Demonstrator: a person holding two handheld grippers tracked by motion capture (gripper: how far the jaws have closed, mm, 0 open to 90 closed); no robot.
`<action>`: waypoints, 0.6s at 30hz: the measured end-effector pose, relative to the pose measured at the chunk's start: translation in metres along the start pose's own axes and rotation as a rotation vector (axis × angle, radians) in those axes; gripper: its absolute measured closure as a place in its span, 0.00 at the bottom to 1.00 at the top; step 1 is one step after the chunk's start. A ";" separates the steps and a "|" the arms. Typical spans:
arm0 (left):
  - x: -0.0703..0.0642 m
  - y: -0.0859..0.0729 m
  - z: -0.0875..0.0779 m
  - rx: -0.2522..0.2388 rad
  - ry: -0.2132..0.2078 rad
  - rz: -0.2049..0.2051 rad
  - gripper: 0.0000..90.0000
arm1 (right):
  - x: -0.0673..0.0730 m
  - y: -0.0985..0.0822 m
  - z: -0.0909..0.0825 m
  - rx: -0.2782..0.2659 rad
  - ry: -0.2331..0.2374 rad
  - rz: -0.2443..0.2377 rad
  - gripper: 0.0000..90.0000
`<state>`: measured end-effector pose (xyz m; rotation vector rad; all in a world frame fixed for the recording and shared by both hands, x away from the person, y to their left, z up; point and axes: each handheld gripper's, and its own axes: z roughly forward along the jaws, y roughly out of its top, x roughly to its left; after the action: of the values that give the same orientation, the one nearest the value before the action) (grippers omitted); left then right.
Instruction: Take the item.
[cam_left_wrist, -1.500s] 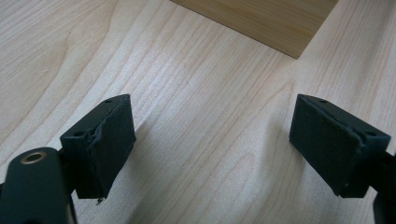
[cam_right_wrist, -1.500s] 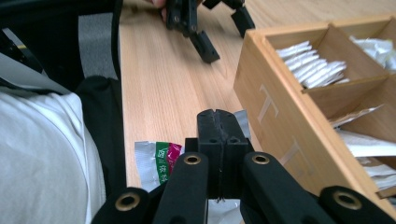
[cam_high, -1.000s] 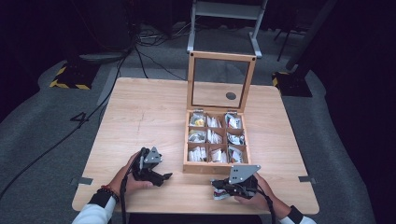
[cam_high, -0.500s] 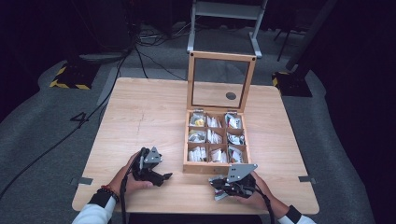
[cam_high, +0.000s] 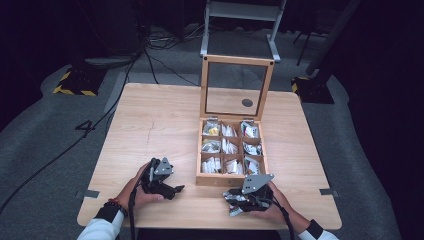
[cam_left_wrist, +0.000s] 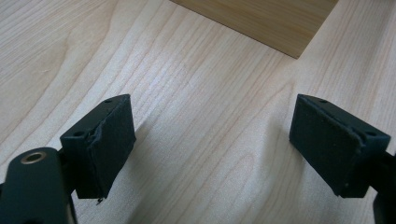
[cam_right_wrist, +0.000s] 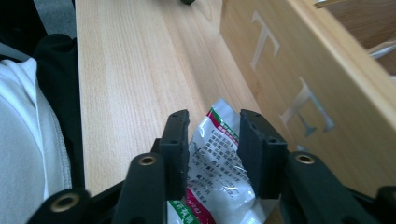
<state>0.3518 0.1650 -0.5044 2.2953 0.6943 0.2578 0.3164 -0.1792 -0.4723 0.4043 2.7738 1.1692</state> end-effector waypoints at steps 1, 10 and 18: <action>0.000 0.000 0.000 0.000 0.000 0.000 0.16 | -0.001 0.000 -0.001 -0.002 -0.003 0.003 0.67; 0.000 0.000 0.000 0.000 0.000 0.000 0.16 | -0.006 0.002 -0.010 -0.028 -0.026 0.014 0.45; 0.000 0.000 0.000 0.000 0.000 0.000 0.16 | -0.002 0.005 -0.013 -0.032 -0.026 -0.001 0.36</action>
<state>0.3518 0.1650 -0.5044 2.2956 0.6941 0.2577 0.3171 -0.1856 -0.4599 0.4121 2.7291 1.1977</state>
